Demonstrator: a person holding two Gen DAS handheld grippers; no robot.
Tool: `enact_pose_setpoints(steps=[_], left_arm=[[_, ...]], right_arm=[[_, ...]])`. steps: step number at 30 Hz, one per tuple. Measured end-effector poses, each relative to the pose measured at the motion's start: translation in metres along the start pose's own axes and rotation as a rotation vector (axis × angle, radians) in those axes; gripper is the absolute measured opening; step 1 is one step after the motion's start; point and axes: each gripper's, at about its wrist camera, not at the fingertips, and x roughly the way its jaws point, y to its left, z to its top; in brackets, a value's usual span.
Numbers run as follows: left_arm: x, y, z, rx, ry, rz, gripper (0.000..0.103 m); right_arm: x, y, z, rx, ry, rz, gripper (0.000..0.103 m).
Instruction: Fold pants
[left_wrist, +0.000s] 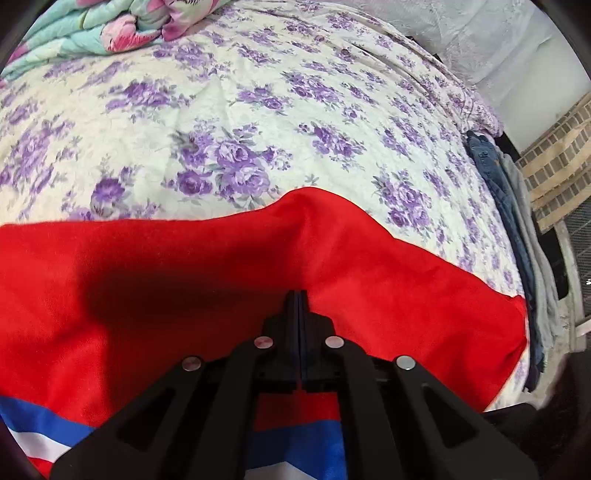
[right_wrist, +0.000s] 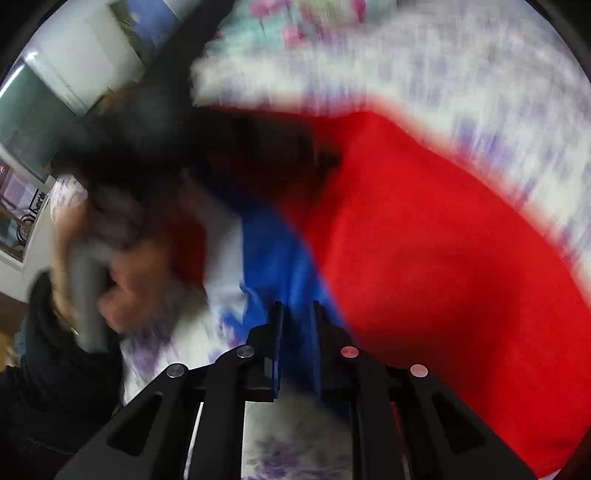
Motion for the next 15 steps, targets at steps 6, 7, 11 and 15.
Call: enact_pose_setpoints(steps=[6, 7, 11, 15], left_arm=[[-0.005, -0.001, -0.008, 0.026, 0.006, -0.01, 0.001], [-0.006, -0.003, -0.01, 0.034, 0.002, -0.002, 0.001], [-0.015, -0.009, -0.02, 0.058, -0.022, -0.001, 0.002], [-0.032, -0.02, -0.045, 0.075, -0.04, -0.021, 0.007]], right_arm=[[-0.046, -0.016, -0.014, 0.135, -0.069, 0.022, 0.015], [-0.069, -0.028, -0.023, 0.186, -0.13, 0.02, 0.028], [-0.144, -0.084, -0.079, 0.405, -0.319, -0.08, 0.076], [-0.191, -0.15, -0.155, 0.694, -0.396, -0.152, 0.077]])
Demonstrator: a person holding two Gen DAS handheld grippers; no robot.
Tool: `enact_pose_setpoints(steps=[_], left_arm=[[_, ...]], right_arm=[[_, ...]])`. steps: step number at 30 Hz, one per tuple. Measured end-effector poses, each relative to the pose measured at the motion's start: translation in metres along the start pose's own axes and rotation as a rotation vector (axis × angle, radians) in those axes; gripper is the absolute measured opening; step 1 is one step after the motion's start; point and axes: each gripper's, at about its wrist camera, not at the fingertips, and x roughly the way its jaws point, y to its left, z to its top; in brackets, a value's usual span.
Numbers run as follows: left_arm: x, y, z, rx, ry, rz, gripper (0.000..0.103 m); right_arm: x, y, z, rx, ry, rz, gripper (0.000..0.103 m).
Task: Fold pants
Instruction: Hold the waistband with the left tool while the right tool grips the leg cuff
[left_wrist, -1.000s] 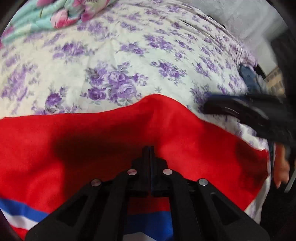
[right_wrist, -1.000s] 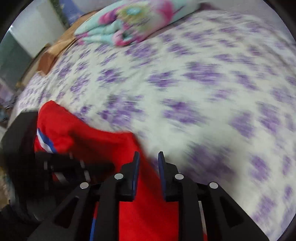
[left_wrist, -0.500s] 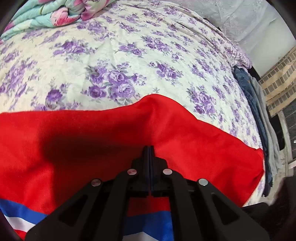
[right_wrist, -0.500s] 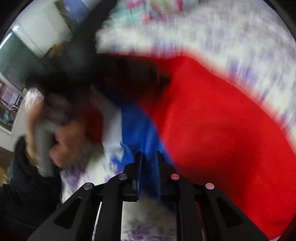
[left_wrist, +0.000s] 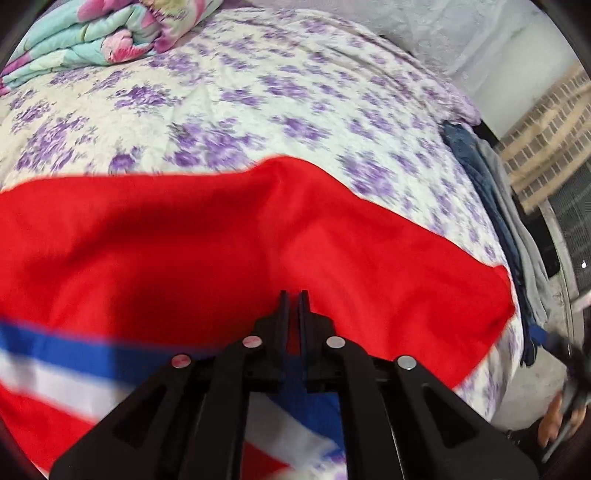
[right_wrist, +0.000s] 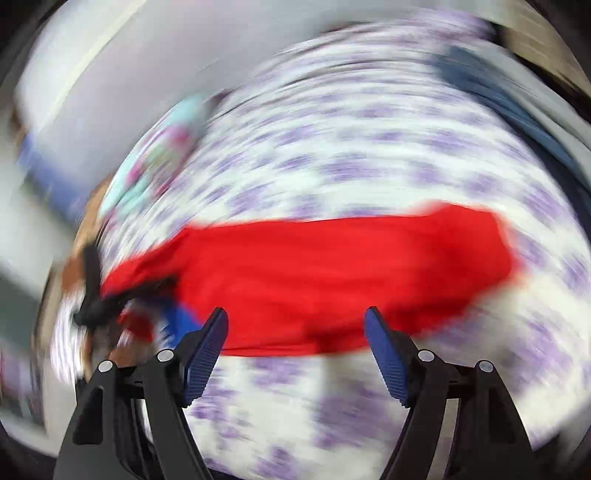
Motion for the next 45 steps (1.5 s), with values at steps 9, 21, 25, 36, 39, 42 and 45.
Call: enact_pose_setpoints(steps=[9, 21, 25, 36, 39, 42, 45], left_arm=[[-0.005, -0.021, -0.053, 0.021, 0.038, 0.026, 0.011], [-0.004, -0.017, -0.052, -0.002, 0.046, 0.069, 0.011], [-0.005, -0.022, -0.05, -0.008, 0.057, 0.106, 0.011], [0.002, -0.15, -0.003, 0.162, 0.028, -0.045, 0.01], [0.037, -0.188, 0.004, 0.202, 0.067, -0.065, 0.01], [0.074, -0.207, 0.004, 0.184, 0.138, -0.106, 0.01], [0.101, -0.213, -0.004, 0.183, 0.17, -0.065, 0.01]], right_arm=[[0.02, -0.097, -0.001, 0.308, 0.006, 0.108, 0.077], [0.073, -0.112, 0.015, 0.352, -0.008, 0.236, 0.076], [0.075, -0.11, 0.014, 0.326, -0.048, 0.22, 0.025], [0.046, -0.083, 0.019, 0.1, -0.114, 0.129, 0.025], [0.039, -0.08, 0.019, 0.079, -0.12, 0.144, 0.025], [0.035, -0.077, 0.019, 0.059, -0.121, 0.148, 0.025], [0.035, -0.074, 0.019, 0.044, -0.114, 0.153, 0.025]])
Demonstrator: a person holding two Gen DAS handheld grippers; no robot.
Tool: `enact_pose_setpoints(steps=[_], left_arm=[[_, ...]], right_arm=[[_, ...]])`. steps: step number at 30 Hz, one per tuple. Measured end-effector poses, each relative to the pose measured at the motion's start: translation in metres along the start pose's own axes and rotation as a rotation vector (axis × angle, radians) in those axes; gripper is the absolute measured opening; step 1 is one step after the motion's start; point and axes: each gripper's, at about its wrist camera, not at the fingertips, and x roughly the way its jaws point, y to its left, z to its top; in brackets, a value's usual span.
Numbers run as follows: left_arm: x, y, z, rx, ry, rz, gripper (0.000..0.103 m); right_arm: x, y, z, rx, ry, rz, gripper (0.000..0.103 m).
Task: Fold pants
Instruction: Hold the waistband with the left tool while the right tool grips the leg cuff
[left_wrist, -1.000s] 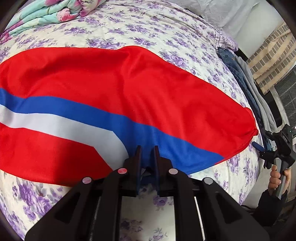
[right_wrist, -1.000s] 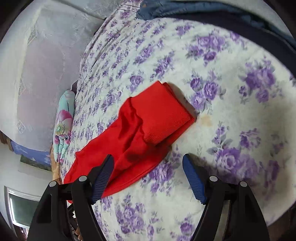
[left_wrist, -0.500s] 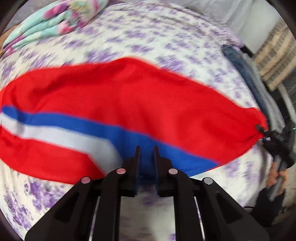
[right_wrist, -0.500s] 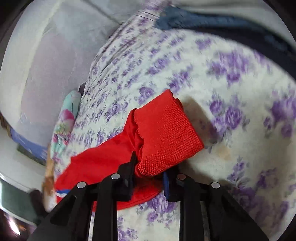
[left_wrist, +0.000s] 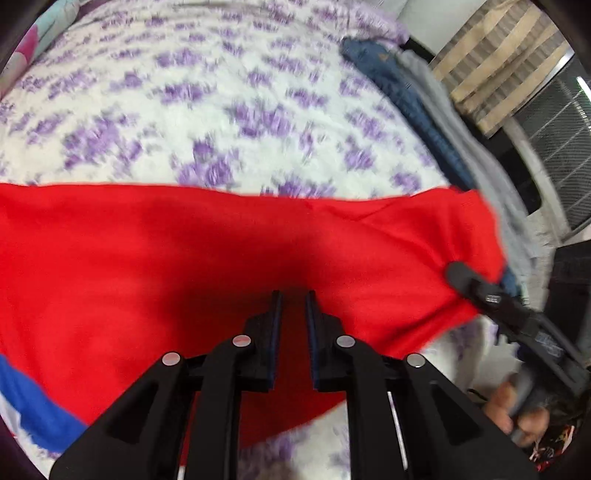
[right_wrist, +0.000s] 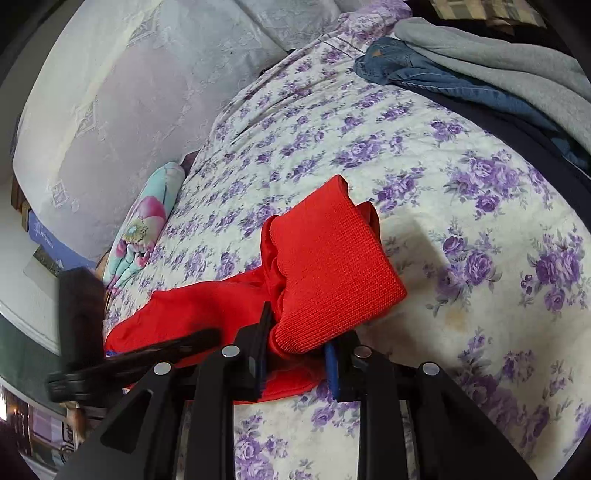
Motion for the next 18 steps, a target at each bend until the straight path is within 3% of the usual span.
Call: enact_pose_setpoints(steps=[4, 6, 8, 12, 14, 16, 18], left_arm=[[0.002, -0.006, -0.006, 0.026, -0.016, 0.018, 0.011], [-0.008, -0.001, -0.01, 0.001, -0.006, -0.045, 0.011], [-0.029, 0.01, -0.014, -0.013, -0.039, -0.081, 0.011], [-0.091, 0.068, -0.024, -0.11, -0.161, -0.049, 0.007], [-0.118, 0.099, -0.03, -0.156, -0.217, 0.002, 0.005], [-0.149, 0.142, -0.044, -0.218, -0.28, 0.145, 0.003], [-0.166, 0.182, -0.057, -0.286, -0.292, 0.199, 0.003]], right_arm=[[0.004, 0.001, 0.002, -0.011, 0.006, -0.029, 0.025], [0.001, 0.002, 0.004, -0.006, 0.005, -0.026, 0.025], [-0.005, 0.009, 0.004, -0.029, -0.012, -0.027, 0.025], [-0.007, 0.021, 0.002, -0.061, -0.029, -0.075, 0.025], [-0.007, 0.029, 0.004, -0.069, -0.035, -0.082, 0.025], [-0.01, 0.04, 0.006, -0.087, -0.048, -0.079, 0.025], [-0.013, 0.06, 0.007, -0.123, -0.065, -0.069, 0.025]])
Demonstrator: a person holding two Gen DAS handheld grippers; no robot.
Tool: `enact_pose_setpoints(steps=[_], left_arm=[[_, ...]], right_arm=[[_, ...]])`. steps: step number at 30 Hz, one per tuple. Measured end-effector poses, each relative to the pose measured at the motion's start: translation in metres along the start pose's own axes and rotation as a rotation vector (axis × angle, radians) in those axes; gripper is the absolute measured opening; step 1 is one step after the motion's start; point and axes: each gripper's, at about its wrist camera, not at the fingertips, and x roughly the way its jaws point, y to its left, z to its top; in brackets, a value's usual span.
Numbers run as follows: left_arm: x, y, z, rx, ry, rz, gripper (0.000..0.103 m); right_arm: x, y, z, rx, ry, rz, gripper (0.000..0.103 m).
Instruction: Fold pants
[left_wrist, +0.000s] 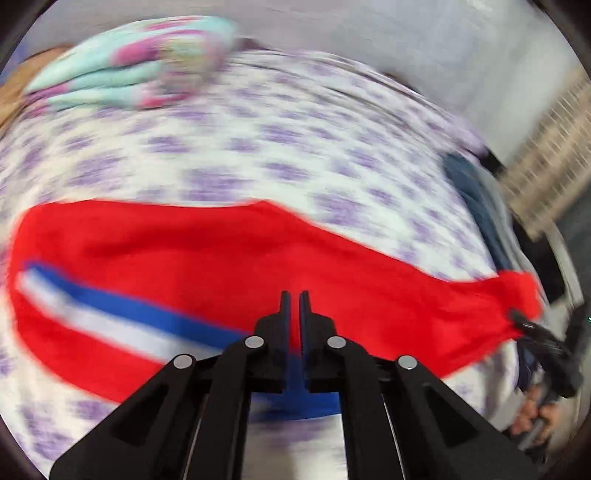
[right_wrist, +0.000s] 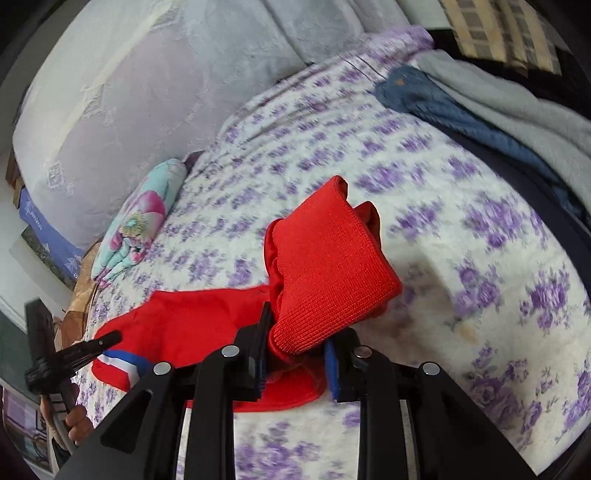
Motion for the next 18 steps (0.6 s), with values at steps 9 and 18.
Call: enact_pose_setpoints(steps=[9, 18], left_arm=[[0.021, 0.101, -0.02, -0.152, 0.034, -0.069, 0.001], [0.021, 0.111, -0.025, -0.154, 0.003, -0.157, 0.001]], right_arm=[[0.028, 0.139, 0.0, -0.305, 0.04, 0.007, 0.025], [0.122, 0.247, -0.066, -0.572, 0.249, -0.017, 0.023]])
